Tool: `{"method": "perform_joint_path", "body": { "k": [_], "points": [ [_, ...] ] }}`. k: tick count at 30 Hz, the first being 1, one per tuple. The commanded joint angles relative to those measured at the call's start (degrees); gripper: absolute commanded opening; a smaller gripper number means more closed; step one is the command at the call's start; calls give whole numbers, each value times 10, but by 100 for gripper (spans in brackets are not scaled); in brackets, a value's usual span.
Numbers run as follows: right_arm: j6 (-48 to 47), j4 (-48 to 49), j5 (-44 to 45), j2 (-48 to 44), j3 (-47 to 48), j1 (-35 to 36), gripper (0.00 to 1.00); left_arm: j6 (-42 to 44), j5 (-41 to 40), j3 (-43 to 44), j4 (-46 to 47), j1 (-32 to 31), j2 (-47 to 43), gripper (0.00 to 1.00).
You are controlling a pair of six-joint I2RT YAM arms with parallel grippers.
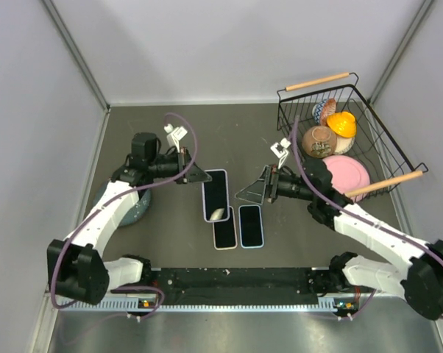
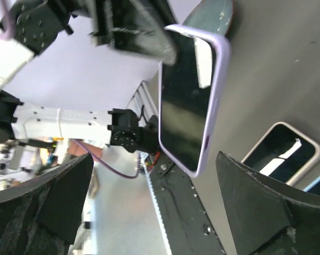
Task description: Put the phone into the phone case
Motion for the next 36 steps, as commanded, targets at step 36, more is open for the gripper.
{"method": "perform_joint_path", "body": {
  "k": [36],
  "points": [
    [-129,-175,12,-165,10,-57,99,102,-207,-51,-184,75,235,34]
  ]
}}
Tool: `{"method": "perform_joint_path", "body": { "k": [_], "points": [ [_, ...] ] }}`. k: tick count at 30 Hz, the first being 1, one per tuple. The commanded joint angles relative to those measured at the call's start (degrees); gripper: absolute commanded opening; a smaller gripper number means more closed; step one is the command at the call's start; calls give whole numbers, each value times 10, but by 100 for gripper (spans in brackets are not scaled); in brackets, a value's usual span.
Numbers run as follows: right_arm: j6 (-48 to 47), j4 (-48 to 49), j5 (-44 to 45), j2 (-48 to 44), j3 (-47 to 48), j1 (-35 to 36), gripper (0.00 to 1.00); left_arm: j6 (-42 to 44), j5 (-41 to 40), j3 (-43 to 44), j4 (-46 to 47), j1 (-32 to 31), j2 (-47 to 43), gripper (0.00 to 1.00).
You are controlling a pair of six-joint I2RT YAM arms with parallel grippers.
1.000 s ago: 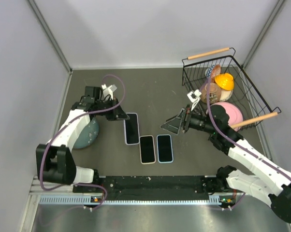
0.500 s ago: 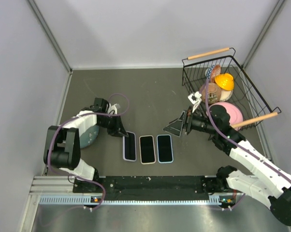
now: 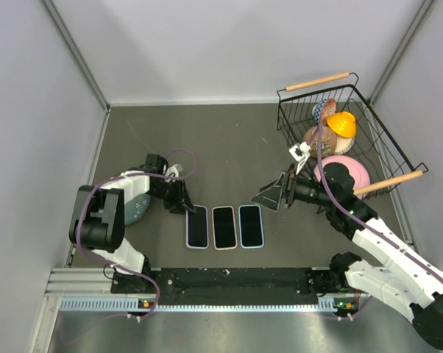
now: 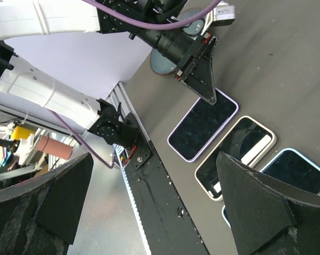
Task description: Put the phone into the phone case
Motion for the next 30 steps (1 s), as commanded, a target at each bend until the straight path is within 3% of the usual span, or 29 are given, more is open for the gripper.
{"method": "perform_joint_path", "body": {
  "k": [1,8,9,10,13,14,22,30],
  "points": [
    [-11,-1,1,-14,1,-9,99,-6,-39,-3,9,-3,3,34],
    [-32,-51,15,-13,23,-10,99,-6,-63,10,-11,-3,-15,46],
    [-35,-62,19,-11,26,-11,99,-5,-68,14,-20,-3,-18,69],
    [-47,-78,32,-10,38,-10,99,-4,-74,18,-24,-3,-28,76],
    [-62,-132,65,-9,57,-11,99,-7,-88,32,-39,-3,-58,86],
    [-67,-139,70,-8,61,-11,99,-9,-91,40,-42,-4,-68,99],
    [-82,-219,128,-26,114,-11,99,-18,-39,79,-8,-34,-223,99],
    [-74,-227,178,-52,148,-11,99,-58,66,33,130,-46,-383,99]
  ]
}}
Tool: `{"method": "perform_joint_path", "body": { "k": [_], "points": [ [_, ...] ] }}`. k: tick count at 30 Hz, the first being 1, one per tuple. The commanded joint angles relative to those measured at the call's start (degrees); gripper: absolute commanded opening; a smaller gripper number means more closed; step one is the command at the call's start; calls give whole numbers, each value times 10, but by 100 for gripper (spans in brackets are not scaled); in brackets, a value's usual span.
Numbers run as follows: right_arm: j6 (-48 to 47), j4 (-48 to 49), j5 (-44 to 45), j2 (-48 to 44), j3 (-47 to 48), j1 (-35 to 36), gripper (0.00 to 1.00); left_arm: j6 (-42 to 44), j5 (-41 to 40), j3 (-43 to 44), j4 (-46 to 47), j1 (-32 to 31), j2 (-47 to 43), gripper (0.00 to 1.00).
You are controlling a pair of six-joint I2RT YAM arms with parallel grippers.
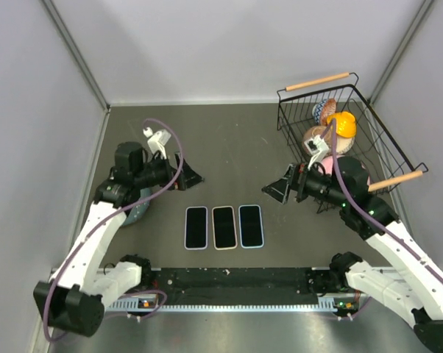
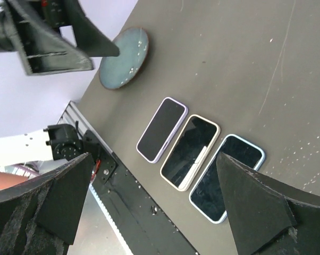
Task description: Put the phone into the phone case
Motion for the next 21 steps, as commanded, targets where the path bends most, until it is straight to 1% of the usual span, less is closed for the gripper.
{"method": "perform_joint_path", "body": {
  "k": [1,3,6,9,12,16,21],
  "points": [
    [-4,-4,52,-25,43,-5,99,-20,69,-28,92,-1,-84,99],
    [1,-5,75,-34,46,-5,99,-27,67,-34,103,-1,-107,99],
    [9,-1,90,-48,42,-6,99,-35,103,-36,112,-1,-137,99],
    [12,1,96,-57,35,-5,99,-35,116,-45,117,-1,-170,99],
    [14,1,99,-63,27,-6,99,-24,89,-53,114,-1,-201,99],
    [23,1,98,-64,25,-5,99,-24,70,-60,127,-1,-219,99],
    [23,4,95,-60,30,-5,99,-24,74,-55,127,-1,-214,99]
  ]
}}
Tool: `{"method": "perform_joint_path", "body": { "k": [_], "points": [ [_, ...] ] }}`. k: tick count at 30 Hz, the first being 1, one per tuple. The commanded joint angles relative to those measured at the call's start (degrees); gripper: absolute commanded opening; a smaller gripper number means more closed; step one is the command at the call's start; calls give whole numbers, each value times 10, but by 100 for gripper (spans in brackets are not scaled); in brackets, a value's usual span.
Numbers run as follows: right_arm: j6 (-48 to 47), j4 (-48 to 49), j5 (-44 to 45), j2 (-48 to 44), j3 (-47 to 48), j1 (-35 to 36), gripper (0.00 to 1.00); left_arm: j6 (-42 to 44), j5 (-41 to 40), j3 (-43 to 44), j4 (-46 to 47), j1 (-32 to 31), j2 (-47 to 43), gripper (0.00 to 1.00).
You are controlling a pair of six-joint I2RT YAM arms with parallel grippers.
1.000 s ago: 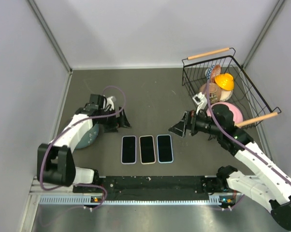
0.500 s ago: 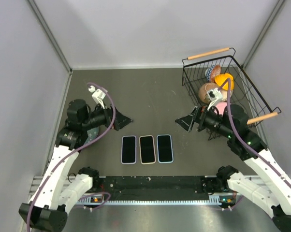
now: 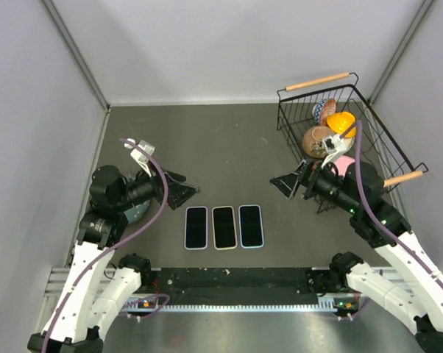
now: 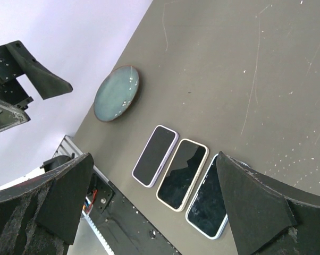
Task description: Put the phone into the phone case
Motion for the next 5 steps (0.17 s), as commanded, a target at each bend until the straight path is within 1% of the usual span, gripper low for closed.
{"method": "perform_joint_path", "body": {
  "k": [1,5],
  "points": [
    [5,12,3,-2,13,-6,99,5,-5,0,30,-1,0,99],
    [5,17,1,-2,13,-6,99,11,-20,-1,29,-1,-7,99]
  ]
}}
